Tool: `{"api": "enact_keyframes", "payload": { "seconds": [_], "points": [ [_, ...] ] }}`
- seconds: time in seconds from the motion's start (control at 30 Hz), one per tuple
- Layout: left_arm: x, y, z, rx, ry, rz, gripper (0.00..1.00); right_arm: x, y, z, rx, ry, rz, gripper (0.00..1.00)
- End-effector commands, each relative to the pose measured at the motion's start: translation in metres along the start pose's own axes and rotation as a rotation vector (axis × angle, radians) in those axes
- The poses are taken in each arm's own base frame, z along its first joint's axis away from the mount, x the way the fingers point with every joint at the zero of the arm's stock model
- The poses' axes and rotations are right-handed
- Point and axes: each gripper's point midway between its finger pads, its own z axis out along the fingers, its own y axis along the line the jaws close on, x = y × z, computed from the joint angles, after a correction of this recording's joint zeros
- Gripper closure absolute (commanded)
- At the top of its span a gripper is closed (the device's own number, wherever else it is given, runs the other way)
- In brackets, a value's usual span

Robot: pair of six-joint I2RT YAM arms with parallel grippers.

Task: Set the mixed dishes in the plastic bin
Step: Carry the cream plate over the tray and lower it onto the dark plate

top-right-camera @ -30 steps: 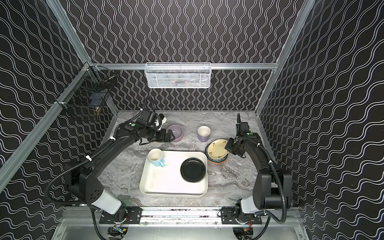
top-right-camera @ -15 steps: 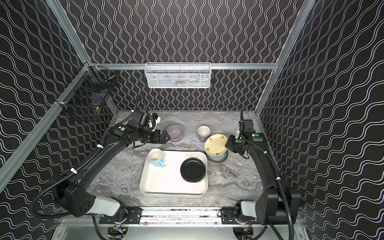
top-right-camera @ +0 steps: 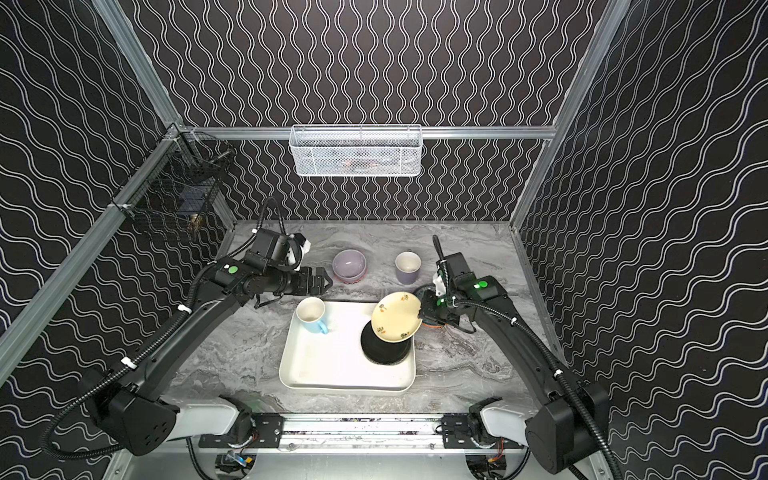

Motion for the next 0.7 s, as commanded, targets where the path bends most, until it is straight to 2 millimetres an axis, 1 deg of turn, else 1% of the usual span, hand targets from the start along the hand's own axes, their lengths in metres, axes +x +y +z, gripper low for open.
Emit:
{"api": "enact_keyframes", "payload": {
  "seconds": [0.0, 0.13, 0.3, 0.43, 0.67],
  "points": [
    [-0.001, 0.004, -0.001, -0.023, -0.009, -0.008, 0.02, 0.011, 0.003, 0.009, 0.002, 0.038, -0.008, 1.0],
    [-0.005, 0.003, 0.0, -0.02, -0.01, -0.002, 0.02, 0.021, 0.006, 0.023, 0.023, 0.079, -0.046, 1.0],
    [-0.009, 0.002, 0.005, -0.017, -0.004, 0.01, 0.02, 0.026, 0.012, 0.037, 0.043, 0.109, -0.074, 1.0],
    [-0.014, 0.001, 0.009, -0.014, -0.002, 0.018, 0.02, 0.028, 0.007, 0.05, 0.08, 0.135, -0.082, 1.0],
    [-0.017, 0.005, 0.016, -0.01, 0.009, 0.02, 0.02, 0.027, -0.003, 0.064, 0.136, 0.158, -0.083, 1.0]
  ]
}}
